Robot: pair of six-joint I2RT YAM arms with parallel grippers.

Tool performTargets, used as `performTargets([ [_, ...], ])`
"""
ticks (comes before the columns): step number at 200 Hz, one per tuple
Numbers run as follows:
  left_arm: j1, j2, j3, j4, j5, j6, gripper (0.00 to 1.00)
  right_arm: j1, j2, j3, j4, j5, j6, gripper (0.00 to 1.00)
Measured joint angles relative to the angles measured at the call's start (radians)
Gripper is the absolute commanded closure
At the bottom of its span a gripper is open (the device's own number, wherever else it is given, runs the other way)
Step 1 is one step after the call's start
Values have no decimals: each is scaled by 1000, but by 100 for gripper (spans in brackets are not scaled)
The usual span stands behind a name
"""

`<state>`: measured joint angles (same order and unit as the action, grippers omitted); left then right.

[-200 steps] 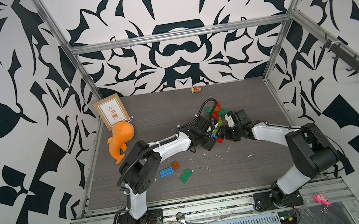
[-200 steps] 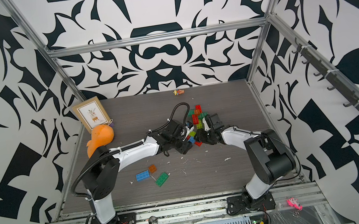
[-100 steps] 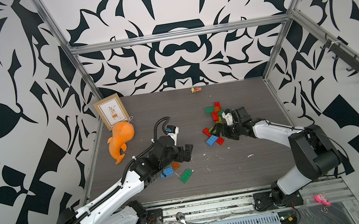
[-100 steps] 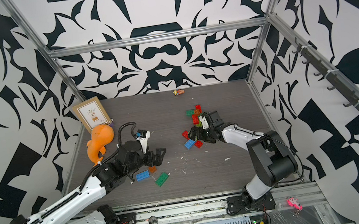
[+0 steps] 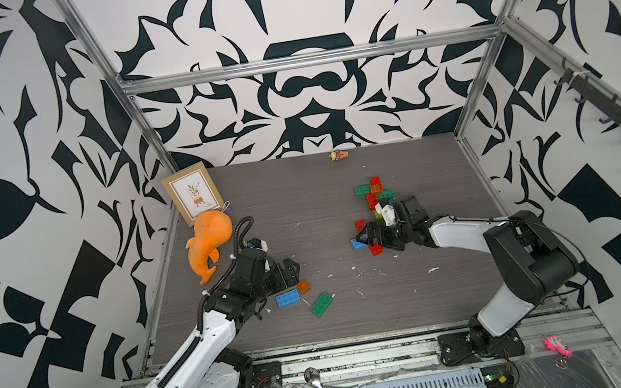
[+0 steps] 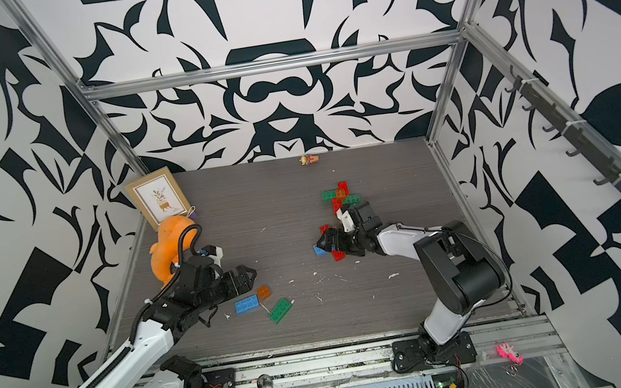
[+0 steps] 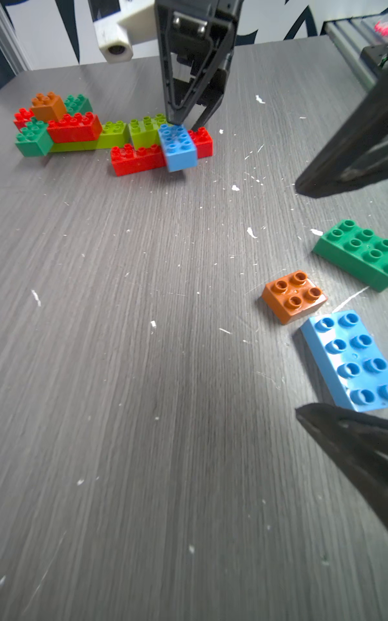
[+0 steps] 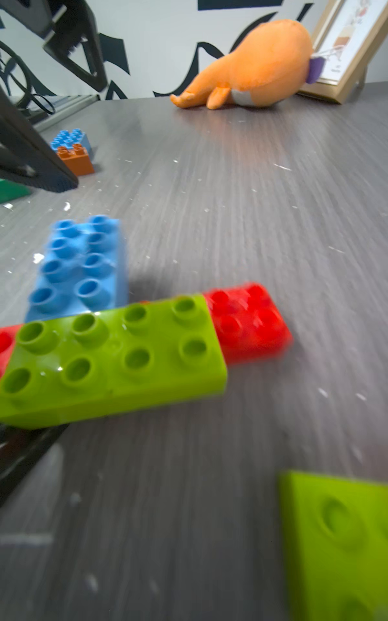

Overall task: Assemble a small pinwheel with lego
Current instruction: Pick up the lego brick from the center of the board.

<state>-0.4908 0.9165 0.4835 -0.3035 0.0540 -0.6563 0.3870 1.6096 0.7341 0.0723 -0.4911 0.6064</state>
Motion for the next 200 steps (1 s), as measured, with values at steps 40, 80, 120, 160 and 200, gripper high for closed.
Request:
performTargets([
  [40,-20,36,-4,-8,77,4,10,75,-61,-54,4,20,30,1],
  [80,-314,-47,-46,-39,-11,-19,12,70,-171,-76,-38,93,31,1],
  [120,-509,24,-80,-49,-131,-65,11,58,-233,-75,-60,91,29,1],
  [160,-569,228,-32,-3,-198,-59,14,53,-235,-75,-77,62,23,1],
  [200,-632,351,29,35,-257,-50,27,38,-243,-75,-91,35,16,1],
])
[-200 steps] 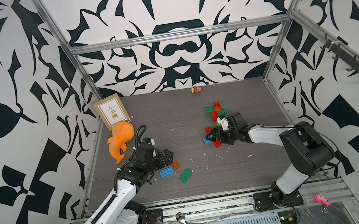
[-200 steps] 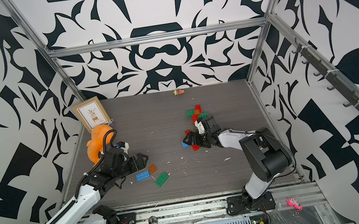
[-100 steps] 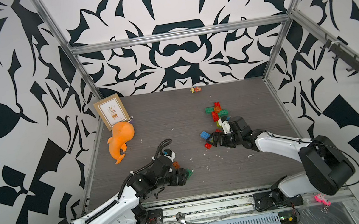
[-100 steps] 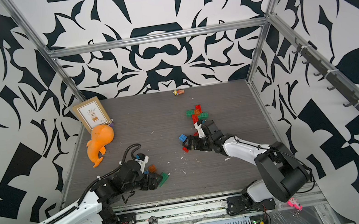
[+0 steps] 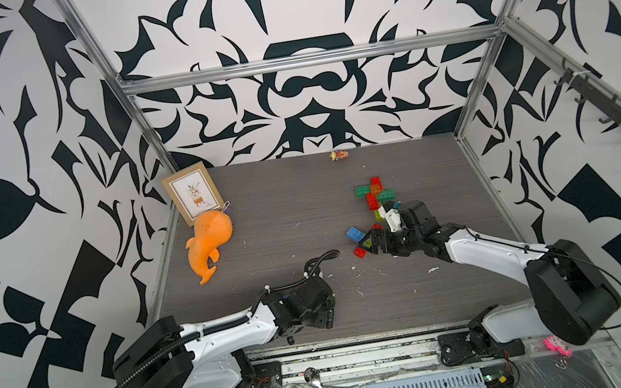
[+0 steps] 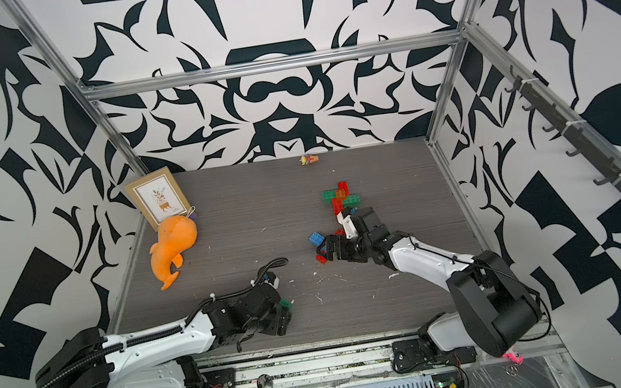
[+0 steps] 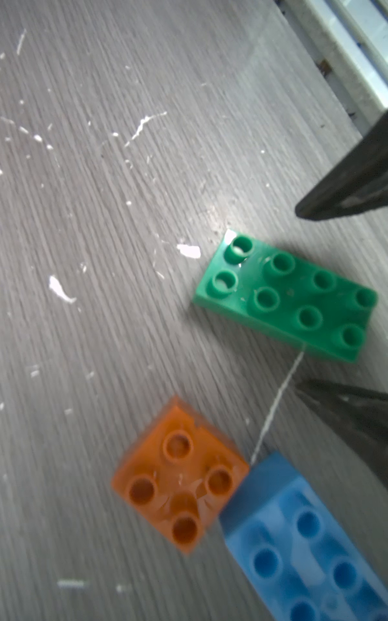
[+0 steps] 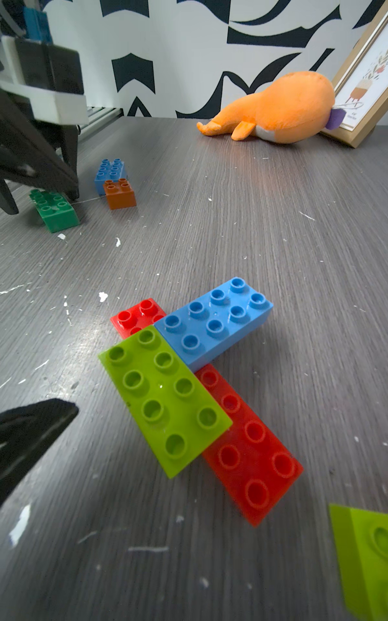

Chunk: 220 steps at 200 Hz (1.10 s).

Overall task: Assemble a small pinwheel with lego
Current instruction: Pick up the lego brick from the center of the board.

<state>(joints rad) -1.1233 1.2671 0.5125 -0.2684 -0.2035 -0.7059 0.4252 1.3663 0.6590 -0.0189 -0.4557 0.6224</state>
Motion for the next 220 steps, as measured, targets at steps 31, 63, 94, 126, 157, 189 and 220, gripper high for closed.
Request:
performTargets([
  [31,-66,39,21,0,-46,-7,31,-8,-5,0,-13,-12,-8,1],
  [63,-125,83,59,-46,-106,-51,38,-13,-6,0,-27,-14,-18,1],
  [94,-158,121,87,-86,-158,-89,44,-14,-6,0,-33,-16,-23,1],
  [126,-176,130,90,-97,-193,-114,53,-22,-6,0,-37,-16,-24,1],
  [157,-179,121,76,-85,-204,-128,59,-32,-6,0,-37,-16,-25,1],
  [189,-180,98,51,-60,-205,-133,63,-37,-6,0,-38,-16,-28,2],
  [220,-182,95,46,-49,-209,-132,70,-40,-6,0,-38,-16,-29,2],
])
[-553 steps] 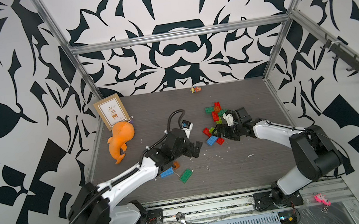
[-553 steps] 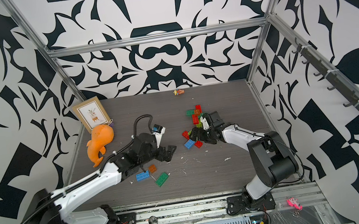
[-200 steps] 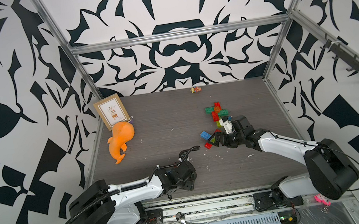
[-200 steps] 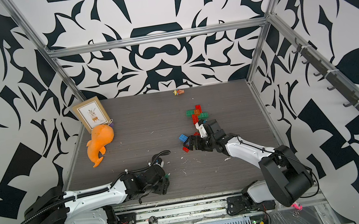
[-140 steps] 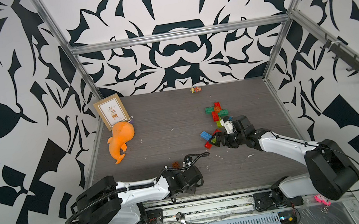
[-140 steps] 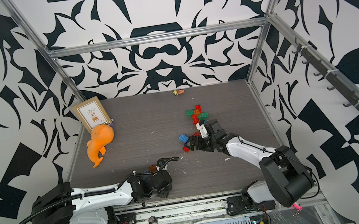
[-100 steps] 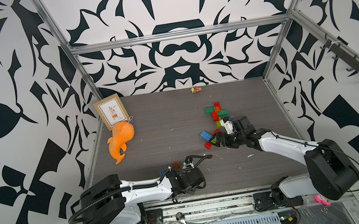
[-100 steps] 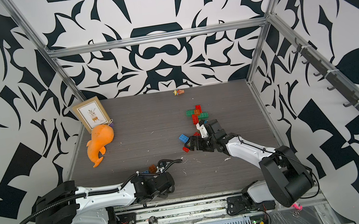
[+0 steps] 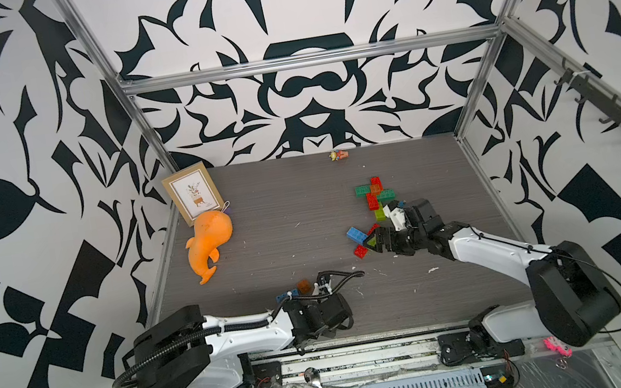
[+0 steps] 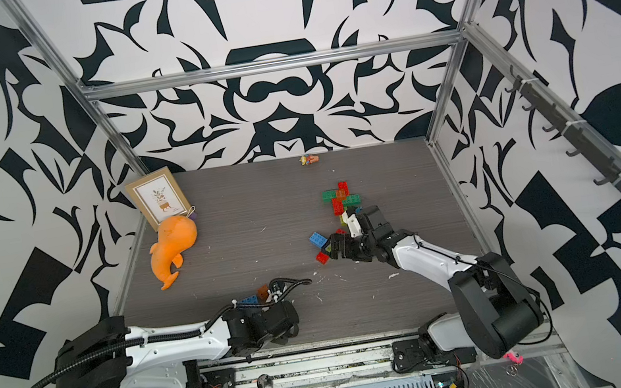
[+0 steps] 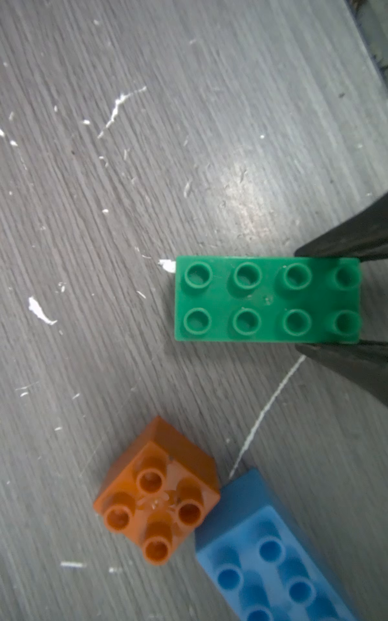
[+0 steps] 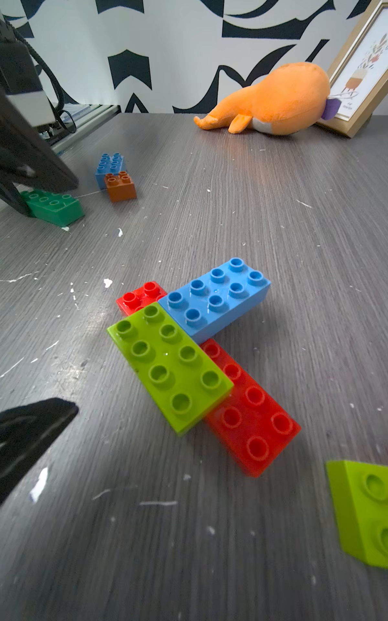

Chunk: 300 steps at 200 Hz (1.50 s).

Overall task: Assemble a small pinwheel with lego
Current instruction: Pick up the lego brick from the center of the board, then assemble the lego brick with the lego brick.

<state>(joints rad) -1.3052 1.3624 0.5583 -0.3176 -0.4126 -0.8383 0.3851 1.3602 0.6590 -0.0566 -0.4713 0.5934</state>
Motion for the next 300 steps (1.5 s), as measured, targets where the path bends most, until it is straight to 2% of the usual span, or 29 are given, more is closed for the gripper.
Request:
performTargets([
  [40,-4,0,-3,42,9,39,74,-18,13,0,3,8,10,1],
  [74,9,13,34,87,58,163,76,-48,102,23,17,21,38,3],
  [94,77,37,106,109,127,264,78,-52,124,37,16,31,34,3],
  [133,242,88,222,146,261,468,78,-52,58,37,14,18,0,3],
  [176,323,236,356,141,365,625,78,-52,55,11,40,-24,-21,6],
  [228,357,377,483,112,381,696,79,-52,66,-14,50,-43,-21,9],
  [300,403,439,564,69,384,733,79,-51,93,-14,54,-53,-26,12],
])
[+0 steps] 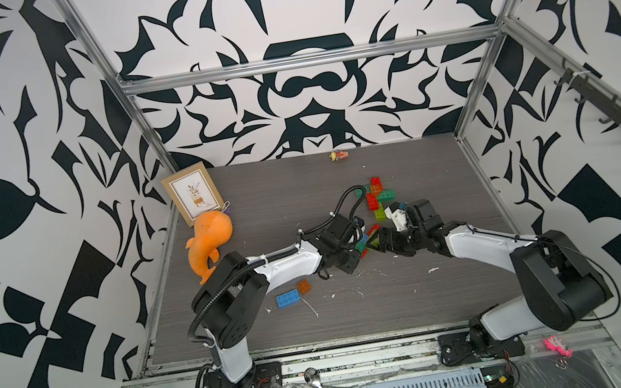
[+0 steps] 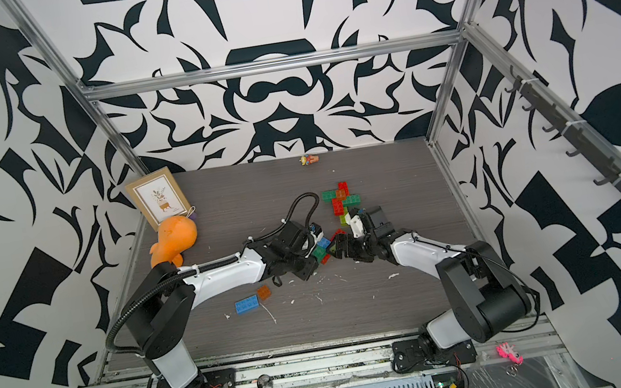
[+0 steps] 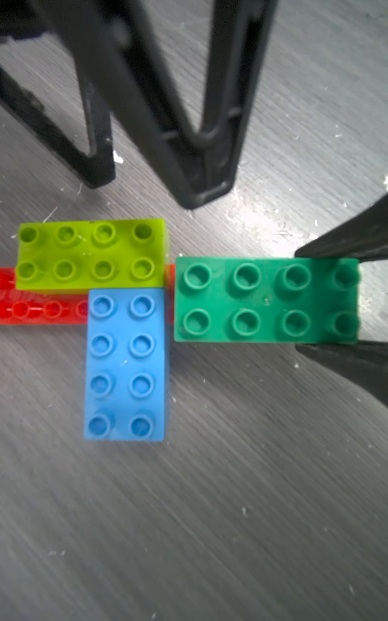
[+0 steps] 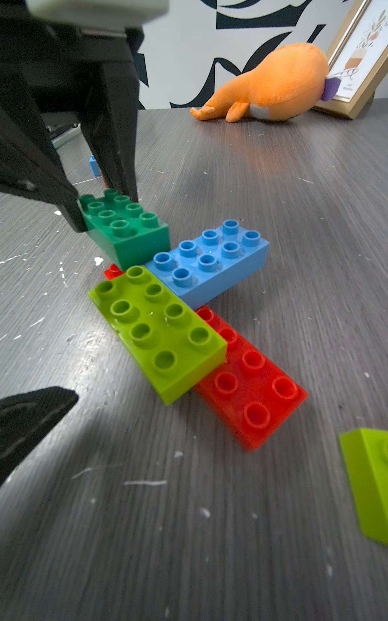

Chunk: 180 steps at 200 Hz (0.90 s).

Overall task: Assemble a small pinwheel with lego
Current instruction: Assemble the lego brick with the lego brick.

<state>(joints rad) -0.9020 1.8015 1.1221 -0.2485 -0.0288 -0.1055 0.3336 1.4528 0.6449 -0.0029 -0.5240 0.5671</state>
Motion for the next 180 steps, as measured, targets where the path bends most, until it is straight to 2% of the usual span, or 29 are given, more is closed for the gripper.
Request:
performTargets([
  [49,6,48,34,-21,-1,18,79,6,29,1,0,0,-8,13],
  [180,17,66,101,-92,-14,68,79,18,45,23,-3,21,-21,13],
])
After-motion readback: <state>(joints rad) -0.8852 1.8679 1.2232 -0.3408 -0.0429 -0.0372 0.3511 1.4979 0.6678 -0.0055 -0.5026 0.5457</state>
